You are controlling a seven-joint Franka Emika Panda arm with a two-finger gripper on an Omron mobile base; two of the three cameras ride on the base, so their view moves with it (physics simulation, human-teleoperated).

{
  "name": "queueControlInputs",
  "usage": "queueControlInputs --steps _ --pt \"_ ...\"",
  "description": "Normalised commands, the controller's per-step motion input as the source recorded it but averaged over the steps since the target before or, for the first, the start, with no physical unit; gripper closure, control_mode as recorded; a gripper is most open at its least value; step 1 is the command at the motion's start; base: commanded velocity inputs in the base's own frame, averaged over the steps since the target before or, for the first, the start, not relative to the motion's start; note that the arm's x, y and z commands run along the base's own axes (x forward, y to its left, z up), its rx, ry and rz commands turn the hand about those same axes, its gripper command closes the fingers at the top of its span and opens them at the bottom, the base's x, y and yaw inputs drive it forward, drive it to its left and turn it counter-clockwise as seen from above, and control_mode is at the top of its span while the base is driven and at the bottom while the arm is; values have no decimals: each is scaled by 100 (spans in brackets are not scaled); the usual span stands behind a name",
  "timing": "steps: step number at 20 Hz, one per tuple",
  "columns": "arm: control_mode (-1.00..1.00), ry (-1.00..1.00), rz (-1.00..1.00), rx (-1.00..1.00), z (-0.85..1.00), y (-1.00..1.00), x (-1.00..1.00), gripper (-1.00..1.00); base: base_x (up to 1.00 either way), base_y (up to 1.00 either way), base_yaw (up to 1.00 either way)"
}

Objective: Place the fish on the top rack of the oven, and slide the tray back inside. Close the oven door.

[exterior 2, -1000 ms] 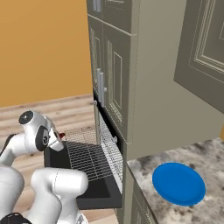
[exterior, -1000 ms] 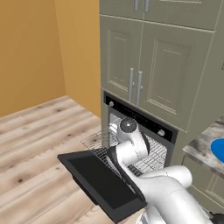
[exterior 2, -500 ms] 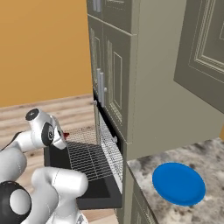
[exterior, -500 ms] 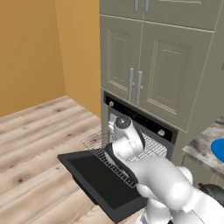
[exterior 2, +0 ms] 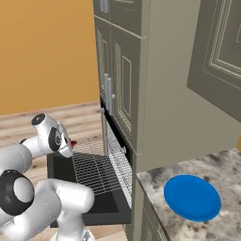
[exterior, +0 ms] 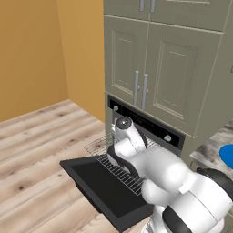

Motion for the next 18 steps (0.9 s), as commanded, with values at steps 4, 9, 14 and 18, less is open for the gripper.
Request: queueControlInputs --steps 4,9,14,18 --pt "-100 0 -2 0 -24 0 25 100 0 0 0" --pt "-100 0 0 0 -31 -1 24 100 0 0 0" --pt "-100 0 0 0 -30 -5 27 100 0 0 0" --pt "-100 0 0 0 -20 -14 19 100 0 0 0"
